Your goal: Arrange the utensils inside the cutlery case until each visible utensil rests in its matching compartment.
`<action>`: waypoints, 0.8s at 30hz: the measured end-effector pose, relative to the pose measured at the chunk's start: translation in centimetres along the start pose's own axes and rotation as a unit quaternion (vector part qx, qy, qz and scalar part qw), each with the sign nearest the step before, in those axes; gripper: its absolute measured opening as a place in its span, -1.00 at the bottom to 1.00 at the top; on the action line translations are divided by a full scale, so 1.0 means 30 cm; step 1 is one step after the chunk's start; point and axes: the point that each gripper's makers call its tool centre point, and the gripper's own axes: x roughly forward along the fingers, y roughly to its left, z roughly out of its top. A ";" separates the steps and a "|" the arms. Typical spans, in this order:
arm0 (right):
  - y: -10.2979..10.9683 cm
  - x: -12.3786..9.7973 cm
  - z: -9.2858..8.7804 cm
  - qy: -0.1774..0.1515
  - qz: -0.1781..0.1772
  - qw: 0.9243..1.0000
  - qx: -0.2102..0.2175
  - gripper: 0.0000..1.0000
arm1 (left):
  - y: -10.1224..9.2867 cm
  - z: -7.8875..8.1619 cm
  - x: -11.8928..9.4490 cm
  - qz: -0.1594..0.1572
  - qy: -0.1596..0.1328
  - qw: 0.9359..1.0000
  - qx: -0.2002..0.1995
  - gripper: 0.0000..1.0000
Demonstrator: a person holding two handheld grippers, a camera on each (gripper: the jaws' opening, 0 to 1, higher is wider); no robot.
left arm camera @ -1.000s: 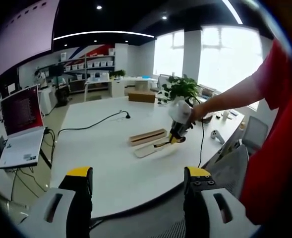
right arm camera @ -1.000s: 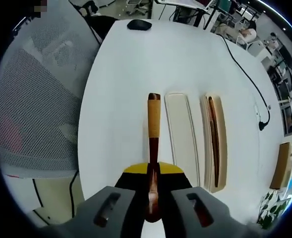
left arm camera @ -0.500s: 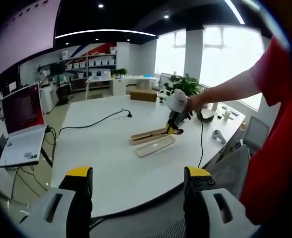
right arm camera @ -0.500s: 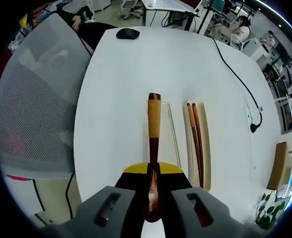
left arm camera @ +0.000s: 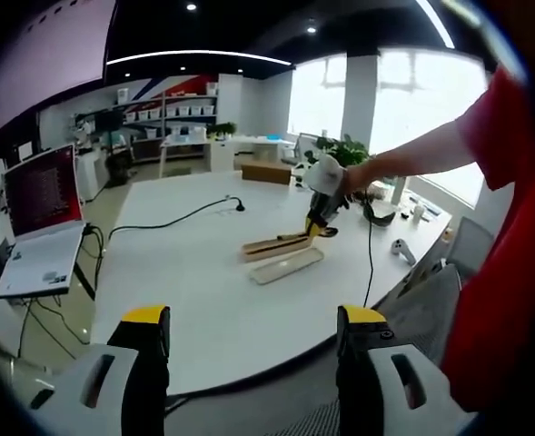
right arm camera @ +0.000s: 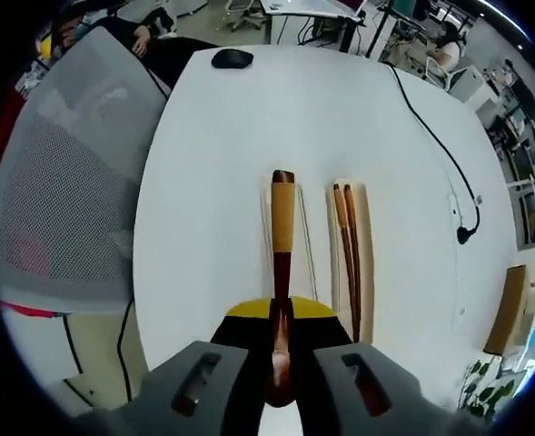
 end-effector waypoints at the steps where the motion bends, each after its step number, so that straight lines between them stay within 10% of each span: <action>1: -0.008 -0.008 -0.002 0.001 -0.001 1.000 0.000 -0.98 | 0.003 0.001 -0.001 0.001 0.000 1.000 0.000 0.53; 24: -0.219 -0.108 0.049 0.006 -0.006 1.000 -0.003 -0.98 | 0.021 0.014 0.052 -0.005 0.006 1.000 -0.013 0.54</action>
